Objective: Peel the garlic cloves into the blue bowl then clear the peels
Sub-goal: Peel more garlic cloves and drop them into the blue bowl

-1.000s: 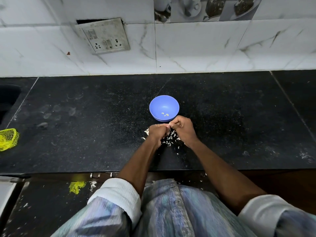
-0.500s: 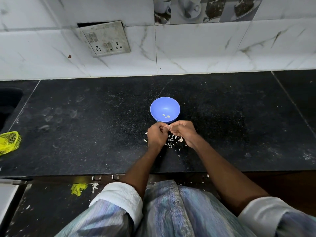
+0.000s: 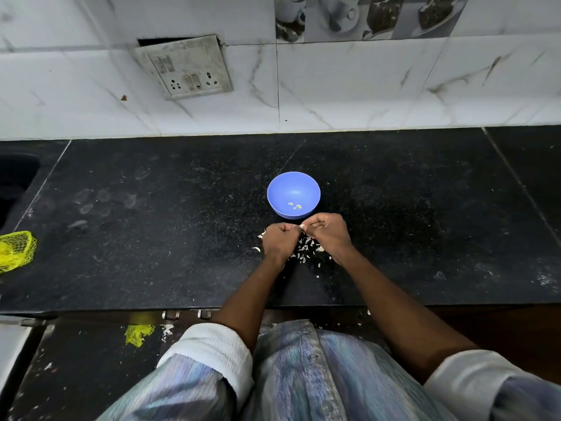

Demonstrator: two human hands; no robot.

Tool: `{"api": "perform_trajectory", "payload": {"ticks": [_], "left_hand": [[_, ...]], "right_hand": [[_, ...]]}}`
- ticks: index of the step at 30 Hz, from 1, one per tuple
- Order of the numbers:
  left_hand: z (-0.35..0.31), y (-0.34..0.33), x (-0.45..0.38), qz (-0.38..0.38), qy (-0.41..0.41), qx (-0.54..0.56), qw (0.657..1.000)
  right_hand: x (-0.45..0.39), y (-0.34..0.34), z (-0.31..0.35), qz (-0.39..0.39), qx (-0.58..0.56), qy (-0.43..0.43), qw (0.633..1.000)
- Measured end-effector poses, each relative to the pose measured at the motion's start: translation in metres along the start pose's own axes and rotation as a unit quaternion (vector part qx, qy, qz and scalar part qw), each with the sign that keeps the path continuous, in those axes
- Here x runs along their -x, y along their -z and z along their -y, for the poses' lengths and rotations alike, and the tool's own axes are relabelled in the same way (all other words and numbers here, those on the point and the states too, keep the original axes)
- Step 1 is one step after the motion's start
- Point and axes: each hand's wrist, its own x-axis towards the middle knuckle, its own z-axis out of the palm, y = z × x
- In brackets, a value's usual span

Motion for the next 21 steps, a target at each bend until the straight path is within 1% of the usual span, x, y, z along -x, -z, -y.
{"api": "perform_trajectory", "payload": {"ticks": [2,5,7,9,12,21], "left_hand": [[-0.003,0.001,0.003,0.027,0.03,0.049,0.998],[-0.009,0.005,0.005,0.076,0.127,0.17,0.974],[-0.011,0.007,0.004,0.099,0.179,0.207,0.957],[-0.012,0.01,0.005,0.125,0.211,0.229,0.942],[-0.013,0.011,0.008,0.143,0.231,0.249,0.93],[-0.015,0.012,0.011,0.16,0.234,0.238,0.929]], "right_hand": [[0.002,0.0,-0.001,0.003,0.02,0.021,1.0],[0.004,0.002,0.0,0.017,0.021,0.04,0.999],[0.005,0.004,0.001,0.031,0.014,0.047,0.998],[0.006,0.005,0.003,0.044,0.004,0.049,0.998],[0.007,0.006,0.003,0.049,0.0,0.052,0.997],[0.01,0.007,0.002,0.042,0.057,0.076,0.995]]}}
